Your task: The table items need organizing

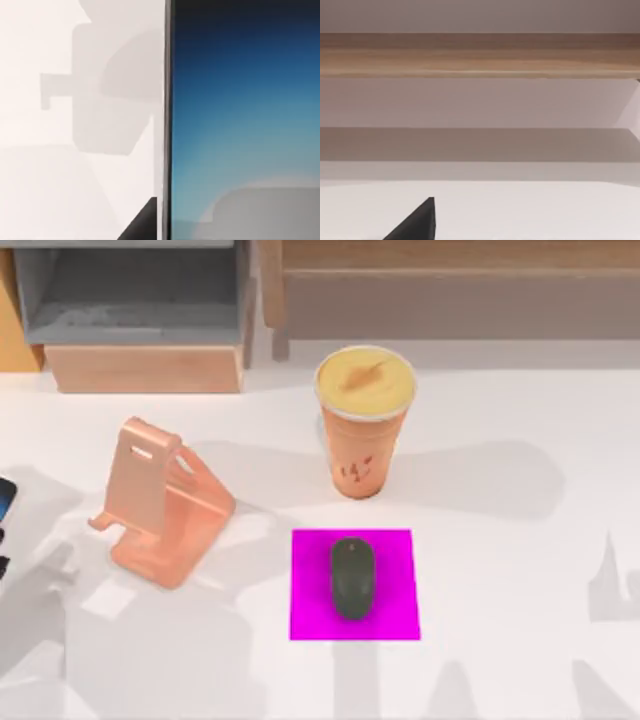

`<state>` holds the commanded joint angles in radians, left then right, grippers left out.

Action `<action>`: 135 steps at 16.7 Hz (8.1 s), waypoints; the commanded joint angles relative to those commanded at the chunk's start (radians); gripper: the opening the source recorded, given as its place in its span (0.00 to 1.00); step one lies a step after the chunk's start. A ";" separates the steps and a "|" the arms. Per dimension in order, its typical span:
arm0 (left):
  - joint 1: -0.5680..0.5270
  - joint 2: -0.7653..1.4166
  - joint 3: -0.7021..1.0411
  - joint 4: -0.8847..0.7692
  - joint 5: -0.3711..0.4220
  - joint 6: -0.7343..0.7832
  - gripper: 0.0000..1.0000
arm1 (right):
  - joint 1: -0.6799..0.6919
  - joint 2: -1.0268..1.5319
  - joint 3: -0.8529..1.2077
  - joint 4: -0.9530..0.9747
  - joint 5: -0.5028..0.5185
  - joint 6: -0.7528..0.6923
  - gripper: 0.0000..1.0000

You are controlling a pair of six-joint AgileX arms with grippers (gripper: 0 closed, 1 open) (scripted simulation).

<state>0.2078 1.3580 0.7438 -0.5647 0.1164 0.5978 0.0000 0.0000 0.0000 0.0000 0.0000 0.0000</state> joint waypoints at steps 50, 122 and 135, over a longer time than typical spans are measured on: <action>-0.430 -0.227 -0.247 0.722 0.117 -0.457 0.53 | 0.000 0.000 0.000 0.000 0.000 0.000 1.00; -0.208 -1.358 -0.744 0.565 -0.116 -0.598 1.00 | 0.730 1.457 0.271 0.925 0.670 -0.188 1.00; -0.208 -1.358 -0.744 0.565 -0.116 -0.598 1.00 | 0.920 2.273 0.854 1.356 0.932 -0.019 1.00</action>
<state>0.0000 0.0000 0.0000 0.0000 0.0000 0.0000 0.9204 2.2729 0.8539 1.3564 0.9316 -0.0192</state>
